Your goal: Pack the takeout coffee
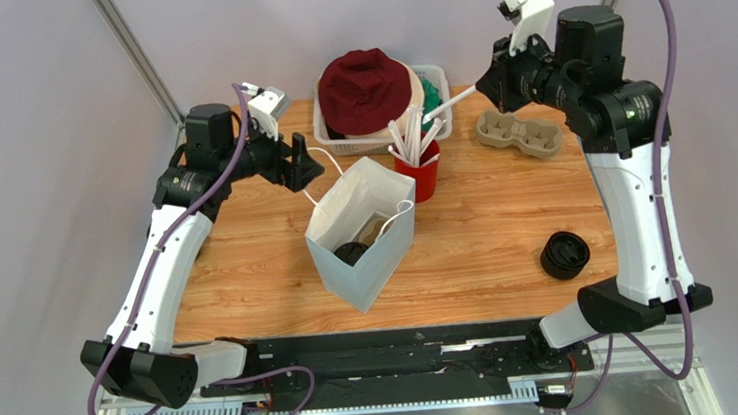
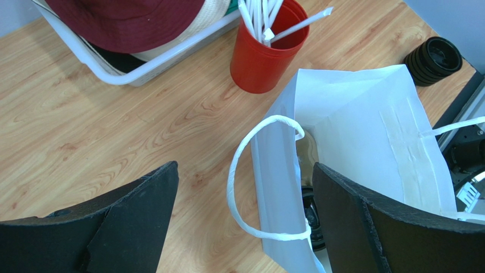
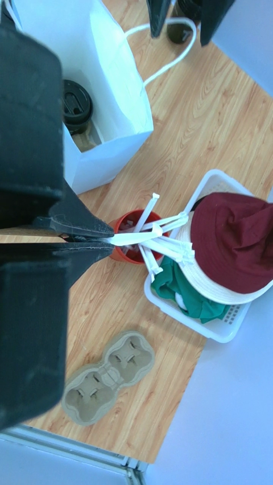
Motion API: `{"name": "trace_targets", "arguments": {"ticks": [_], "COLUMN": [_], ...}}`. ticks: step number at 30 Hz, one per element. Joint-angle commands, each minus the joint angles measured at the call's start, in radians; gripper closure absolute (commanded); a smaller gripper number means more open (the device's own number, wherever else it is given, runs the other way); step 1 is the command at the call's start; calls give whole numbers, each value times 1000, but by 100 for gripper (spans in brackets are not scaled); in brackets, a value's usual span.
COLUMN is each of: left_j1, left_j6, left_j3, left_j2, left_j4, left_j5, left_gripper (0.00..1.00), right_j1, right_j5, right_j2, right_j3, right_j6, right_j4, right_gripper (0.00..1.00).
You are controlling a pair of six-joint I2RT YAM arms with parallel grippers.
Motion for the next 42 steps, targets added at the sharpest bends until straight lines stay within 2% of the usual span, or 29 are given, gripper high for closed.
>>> {"name": "trace_targets", "arguments": {"ticks": [1,7,15,22,27,34,42], "left_j1": [3,3,3,3,3,3,3], "left_j6": [21,21,24,24,26,24,27], "left_j3": [4,1,-11,-19,-20,-22,-26], "left_j2": [-21,-27,-35,-39,-41,-39,-44], "left_j4": [23,23,26,28,29,31,31], "left_j5": [10,7,7,4,4,4,4], "left_gripper": [4,4,4,4,4,4,4], "right_j1": [7,41,128,295,329,360,383], "right_j5": [-124,-262,-348,-214,-118,-111,-105], "right_j2": [-61,-89,-68,-31,9,49,64], "right_j3": [9,1,-56,-171,-234,-284,-320], "right_j6": [7,40,38,-14,-17,-26,-36], "right_j4": [43,20,-3,-2,23,35,40], "right_gripper": [99,99,99,99,99,98,91]}}
